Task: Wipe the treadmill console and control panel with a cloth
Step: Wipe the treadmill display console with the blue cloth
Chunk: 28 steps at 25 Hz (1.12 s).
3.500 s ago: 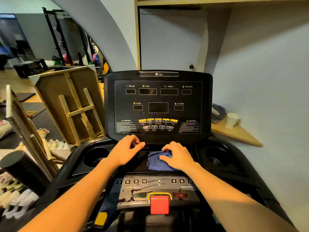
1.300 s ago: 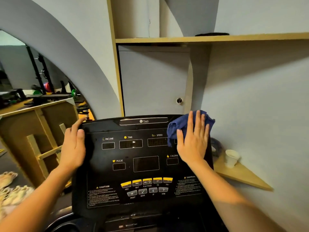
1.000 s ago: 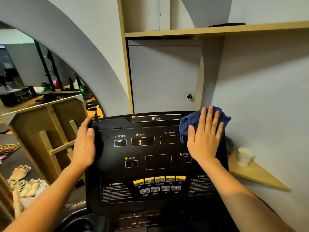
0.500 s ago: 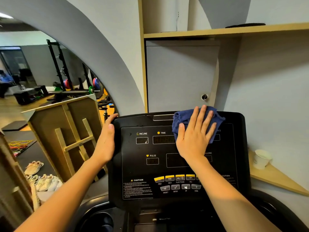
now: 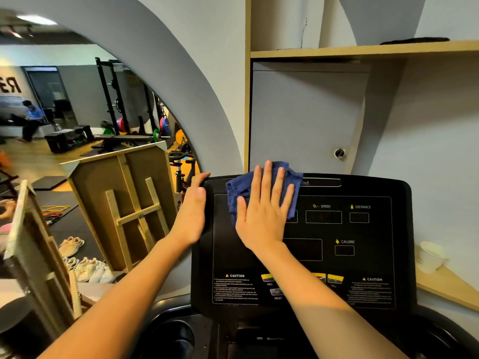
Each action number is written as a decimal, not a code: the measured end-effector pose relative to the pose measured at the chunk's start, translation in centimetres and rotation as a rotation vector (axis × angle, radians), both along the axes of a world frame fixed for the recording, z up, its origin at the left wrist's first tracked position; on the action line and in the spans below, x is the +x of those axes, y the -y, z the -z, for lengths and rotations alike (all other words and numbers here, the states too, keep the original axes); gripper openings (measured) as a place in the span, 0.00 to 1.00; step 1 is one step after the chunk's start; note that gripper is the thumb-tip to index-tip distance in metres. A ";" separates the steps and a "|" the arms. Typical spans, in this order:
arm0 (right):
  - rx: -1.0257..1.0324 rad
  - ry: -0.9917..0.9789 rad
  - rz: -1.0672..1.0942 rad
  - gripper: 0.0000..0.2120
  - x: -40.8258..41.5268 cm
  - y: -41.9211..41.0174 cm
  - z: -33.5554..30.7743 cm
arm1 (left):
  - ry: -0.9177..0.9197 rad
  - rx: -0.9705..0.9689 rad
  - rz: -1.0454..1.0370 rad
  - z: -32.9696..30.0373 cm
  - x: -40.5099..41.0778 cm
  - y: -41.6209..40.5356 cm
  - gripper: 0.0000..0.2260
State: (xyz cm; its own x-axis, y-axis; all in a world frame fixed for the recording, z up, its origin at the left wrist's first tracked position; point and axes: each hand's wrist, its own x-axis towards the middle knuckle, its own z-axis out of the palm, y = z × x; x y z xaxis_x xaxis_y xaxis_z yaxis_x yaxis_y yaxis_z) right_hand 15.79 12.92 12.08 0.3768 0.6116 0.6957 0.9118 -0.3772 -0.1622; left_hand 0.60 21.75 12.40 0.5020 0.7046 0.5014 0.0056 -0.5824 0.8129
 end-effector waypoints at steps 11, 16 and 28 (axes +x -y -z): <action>-0.074 0.083 -0.154 0.36 -4.3 -1.7 0.8 | 0.053 -0.021 0.071 -0.3 -0.5 0.1 0.20; -0.081 0.078 -0.214 0.37 -5.0 -1.4 1.4 | 0.050 -0.027 0.090 -1.2 -0.7 0.8 0.19; -0.251 0.070 -0.366 0.35 -7.3 3.9 8.1 | -0.164 0.119 -0.048 0.8 -2.1 1.9 0.27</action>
State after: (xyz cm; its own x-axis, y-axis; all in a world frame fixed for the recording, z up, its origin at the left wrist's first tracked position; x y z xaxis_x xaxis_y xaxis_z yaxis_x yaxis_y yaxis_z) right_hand 8.46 9.01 3.98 0.0616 0.8488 0.5251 0.9981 -0.0474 -0.0404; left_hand -1.50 19.82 11.65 0.5512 0.6706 0.4965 0.1622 -0.6699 0.7245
